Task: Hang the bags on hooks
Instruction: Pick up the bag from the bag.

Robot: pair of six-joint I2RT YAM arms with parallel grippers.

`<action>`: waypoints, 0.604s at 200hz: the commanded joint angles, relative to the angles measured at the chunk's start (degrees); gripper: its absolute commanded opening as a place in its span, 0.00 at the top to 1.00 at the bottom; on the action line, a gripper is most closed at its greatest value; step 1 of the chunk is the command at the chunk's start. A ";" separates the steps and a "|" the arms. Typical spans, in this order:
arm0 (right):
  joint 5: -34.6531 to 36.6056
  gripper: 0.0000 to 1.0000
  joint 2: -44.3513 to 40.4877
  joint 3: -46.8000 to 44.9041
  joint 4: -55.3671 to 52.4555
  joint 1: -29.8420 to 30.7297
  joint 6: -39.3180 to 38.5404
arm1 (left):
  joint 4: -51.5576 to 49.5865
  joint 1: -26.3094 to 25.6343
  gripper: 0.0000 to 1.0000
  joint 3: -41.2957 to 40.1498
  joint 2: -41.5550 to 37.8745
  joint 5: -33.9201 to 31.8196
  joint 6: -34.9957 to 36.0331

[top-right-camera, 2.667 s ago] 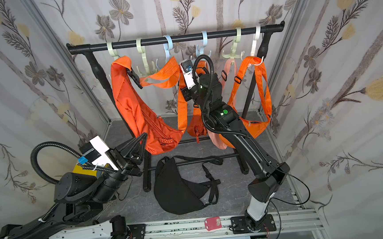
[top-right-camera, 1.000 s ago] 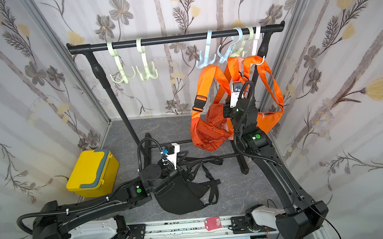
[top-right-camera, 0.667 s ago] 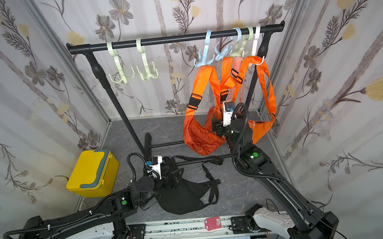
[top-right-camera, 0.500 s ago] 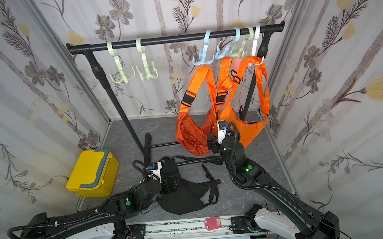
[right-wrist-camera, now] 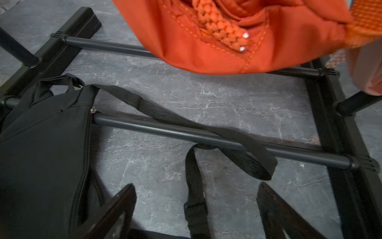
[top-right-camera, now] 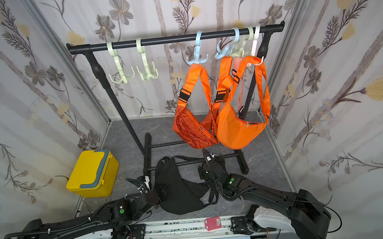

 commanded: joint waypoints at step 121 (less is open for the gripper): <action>3.20 0.09 -1.13 -0.11 4.10 0.58 2.57 | 10.32 0.33 0.80 -2.18 10.88 -2.26 1.65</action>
